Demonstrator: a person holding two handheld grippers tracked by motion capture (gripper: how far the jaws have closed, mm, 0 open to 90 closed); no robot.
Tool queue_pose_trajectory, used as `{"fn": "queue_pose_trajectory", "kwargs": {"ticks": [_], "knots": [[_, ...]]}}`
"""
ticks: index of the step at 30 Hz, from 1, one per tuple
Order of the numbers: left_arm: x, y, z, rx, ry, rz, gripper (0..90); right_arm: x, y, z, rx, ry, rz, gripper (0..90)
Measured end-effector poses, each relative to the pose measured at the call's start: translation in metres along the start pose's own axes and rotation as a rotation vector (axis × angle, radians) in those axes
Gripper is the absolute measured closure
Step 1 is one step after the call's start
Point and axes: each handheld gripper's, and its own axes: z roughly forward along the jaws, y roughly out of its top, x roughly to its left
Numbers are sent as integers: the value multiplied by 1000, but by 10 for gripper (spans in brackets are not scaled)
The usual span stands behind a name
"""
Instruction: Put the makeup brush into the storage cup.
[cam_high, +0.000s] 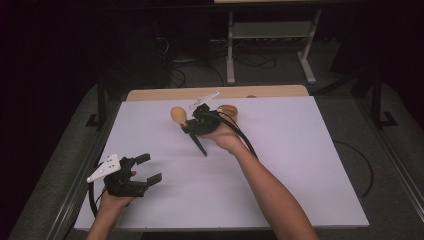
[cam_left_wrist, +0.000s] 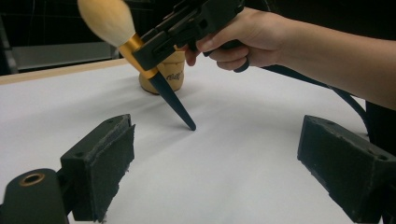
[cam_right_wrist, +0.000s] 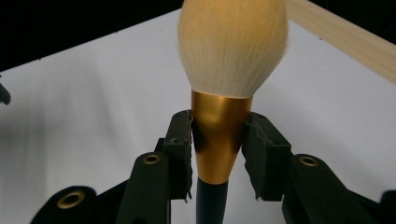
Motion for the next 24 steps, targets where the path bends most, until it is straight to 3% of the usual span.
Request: {"fn": "queue_pose_trajectory", "kwargs": {"ticks": [10, 24], "knots": [[0, 0, 0, 5, 6, 0, 104, -4, -3, -15, -85, 1, 10, 631], [0, 0, 0, 1, 5, -2, 104, -2, -1, -32, -155, -3, 3, 631]]}}
